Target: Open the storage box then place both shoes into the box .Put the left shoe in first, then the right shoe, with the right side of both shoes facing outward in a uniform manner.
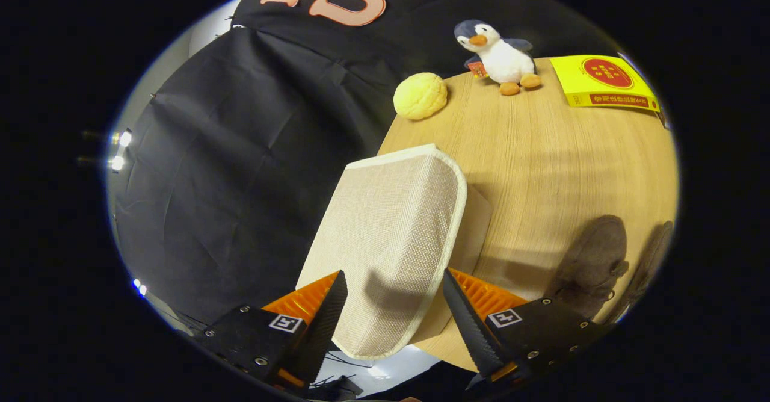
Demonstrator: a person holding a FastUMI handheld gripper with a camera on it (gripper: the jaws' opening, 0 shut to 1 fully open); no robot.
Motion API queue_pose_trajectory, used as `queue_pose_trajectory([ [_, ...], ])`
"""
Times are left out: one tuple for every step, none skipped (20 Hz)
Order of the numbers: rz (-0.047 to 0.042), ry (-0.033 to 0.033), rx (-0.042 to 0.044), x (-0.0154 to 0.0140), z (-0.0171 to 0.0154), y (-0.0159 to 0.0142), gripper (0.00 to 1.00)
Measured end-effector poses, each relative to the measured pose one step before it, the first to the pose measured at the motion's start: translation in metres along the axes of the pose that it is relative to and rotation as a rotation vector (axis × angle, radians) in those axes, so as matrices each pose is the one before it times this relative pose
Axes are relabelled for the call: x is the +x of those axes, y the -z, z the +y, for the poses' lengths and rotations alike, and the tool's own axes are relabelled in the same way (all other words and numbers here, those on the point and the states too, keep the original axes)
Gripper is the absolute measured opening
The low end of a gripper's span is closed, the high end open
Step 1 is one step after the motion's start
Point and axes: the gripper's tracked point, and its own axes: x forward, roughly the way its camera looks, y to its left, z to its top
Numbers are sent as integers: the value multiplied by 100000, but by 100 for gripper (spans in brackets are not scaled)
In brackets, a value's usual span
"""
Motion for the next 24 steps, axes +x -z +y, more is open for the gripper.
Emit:
queue_pose_trajectory([
  [752,-1643,1474,428,122,246,96],
  [11,-1562,673,403,130,-3,96],
  [336,-428,260,428,-142,228,96],
  [1339,-289,48,449,-213,254,96],
  [2069,-370,1257,141,-112,589,96],
  [670,-2324,3618,50,483,81,96],
  [-884,-1558,2514,-254,348,-98,95],
  [-1356,-1062,171,-399,211,-317,93],
  [-1219,-1975,230,-569,222,-323,92],
  [-771,-2628,1334,-520,573,-282,90],
  [-780,-2639,1799,-525,867,-318,86],
  [-797,-2167,1489,-607,912,-224,83],
  [-1637,-2735,375,-673,1314,-300,74],
  [-1766,-2309,-84,-511,1190,-320,70],
  [-2703,-1376,159,-523,1092,-379,61],
  [-2491,-1678,-51,-245,1214,-575,56],
  [-2327,-1066,-137,-156,1293,-279,47],
  [-1409,-971,-582,162,1121,-249,42],
  [-806,-2038,-696,328,1315,-56,37],
  [-549,-2212,-910,546,1340,162,37],
  [-268,-896,-1239,326,1569,289,37],
  [-322,-804,-1831,530,1251,79,37],
  [-730,-929,-1804,671,1296,121,37],
  [-1006,-981,-1272,858,1279,-198,37],
])
